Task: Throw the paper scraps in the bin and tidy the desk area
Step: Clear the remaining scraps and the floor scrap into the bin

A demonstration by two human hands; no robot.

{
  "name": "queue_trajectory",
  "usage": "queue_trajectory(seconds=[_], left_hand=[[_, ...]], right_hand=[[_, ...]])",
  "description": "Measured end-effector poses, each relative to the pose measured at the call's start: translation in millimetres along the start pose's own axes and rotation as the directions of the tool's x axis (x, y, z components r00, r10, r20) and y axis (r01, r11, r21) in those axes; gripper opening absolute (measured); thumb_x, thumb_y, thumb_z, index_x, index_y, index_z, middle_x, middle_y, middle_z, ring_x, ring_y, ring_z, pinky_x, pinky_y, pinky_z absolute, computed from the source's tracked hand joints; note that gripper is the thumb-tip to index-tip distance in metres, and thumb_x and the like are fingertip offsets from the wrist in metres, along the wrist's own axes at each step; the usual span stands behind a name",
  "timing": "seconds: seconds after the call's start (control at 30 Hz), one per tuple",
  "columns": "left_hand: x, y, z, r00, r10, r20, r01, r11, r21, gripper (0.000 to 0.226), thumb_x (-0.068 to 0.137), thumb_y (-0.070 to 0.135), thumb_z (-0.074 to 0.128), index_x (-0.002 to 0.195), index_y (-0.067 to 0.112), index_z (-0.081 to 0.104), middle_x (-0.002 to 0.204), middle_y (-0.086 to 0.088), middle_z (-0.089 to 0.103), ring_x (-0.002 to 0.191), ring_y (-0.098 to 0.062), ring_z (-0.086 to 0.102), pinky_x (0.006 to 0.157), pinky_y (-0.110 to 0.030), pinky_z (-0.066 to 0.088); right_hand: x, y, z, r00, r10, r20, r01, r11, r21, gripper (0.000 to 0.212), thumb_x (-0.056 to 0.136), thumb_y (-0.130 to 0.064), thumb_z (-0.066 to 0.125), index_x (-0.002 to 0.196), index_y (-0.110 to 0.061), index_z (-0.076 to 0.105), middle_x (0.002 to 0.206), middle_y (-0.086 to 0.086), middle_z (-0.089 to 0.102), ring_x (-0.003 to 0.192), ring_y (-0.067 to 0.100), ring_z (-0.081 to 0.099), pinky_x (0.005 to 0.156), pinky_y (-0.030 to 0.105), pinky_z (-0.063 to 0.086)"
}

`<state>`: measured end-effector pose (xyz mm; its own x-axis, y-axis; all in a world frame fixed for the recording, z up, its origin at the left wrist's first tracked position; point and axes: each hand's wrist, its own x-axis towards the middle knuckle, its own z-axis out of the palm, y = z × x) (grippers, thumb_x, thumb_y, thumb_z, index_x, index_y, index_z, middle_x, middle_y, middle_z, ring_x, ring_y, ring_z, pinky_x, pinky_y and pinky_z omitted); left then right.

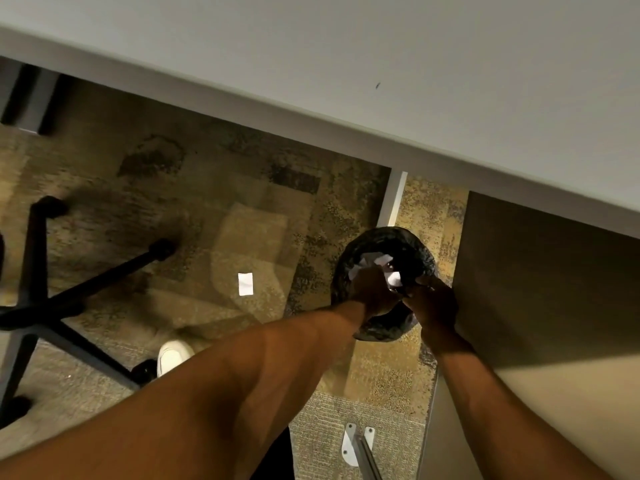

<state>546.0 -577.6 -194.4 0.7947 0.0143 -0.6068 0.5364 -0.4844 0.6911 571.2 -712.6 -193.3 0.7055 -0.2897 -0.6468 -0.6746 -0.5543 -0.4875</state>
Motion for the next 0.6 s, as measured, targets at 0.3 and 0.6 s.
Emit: queue_trajectory(seconds=[0.3,0.6], left_hand=[[-34.0,-39.9,-8.6,0.983,-0.156,0.093,0.158,0.988,-0.005,0.047,0.102,0.045,0.061,0.138,0.014,0.064,0.138,-0.016,0.067,0.128,-0.036,0.062,0.106,-0.04,0.05],[-100.9,-109.2,-86.9,0.941,-0.337,-0.017,0.327,0.925,-0.193,0.03,0.093,0.04,0.074,0.093,0.01,0.075,0.109,-0.011,0.078,0.106,-0.029,0.072,0.084,-0.027,0.053]], right_hand=[[-34.2,-5.6,23.3,0.975,-0.217,0.053,0.223,0.946,-0.234,0.018,0.093,-0.014,0.069,0.109,-0.008,0.074,0.105,0.009,0.073,0.108,0.035,0.068,0.092,0.049,0.056],[-76.8,-53.4,100.7,0.945,-0.211,0.25,0.257,0.951,-0.169,0.019,0.095,-0.006,0.063,0.114,-0.006,0.068,0.115,0.022,0.069,0.11,0.042,0.067,0.097,0.055,0.055]])
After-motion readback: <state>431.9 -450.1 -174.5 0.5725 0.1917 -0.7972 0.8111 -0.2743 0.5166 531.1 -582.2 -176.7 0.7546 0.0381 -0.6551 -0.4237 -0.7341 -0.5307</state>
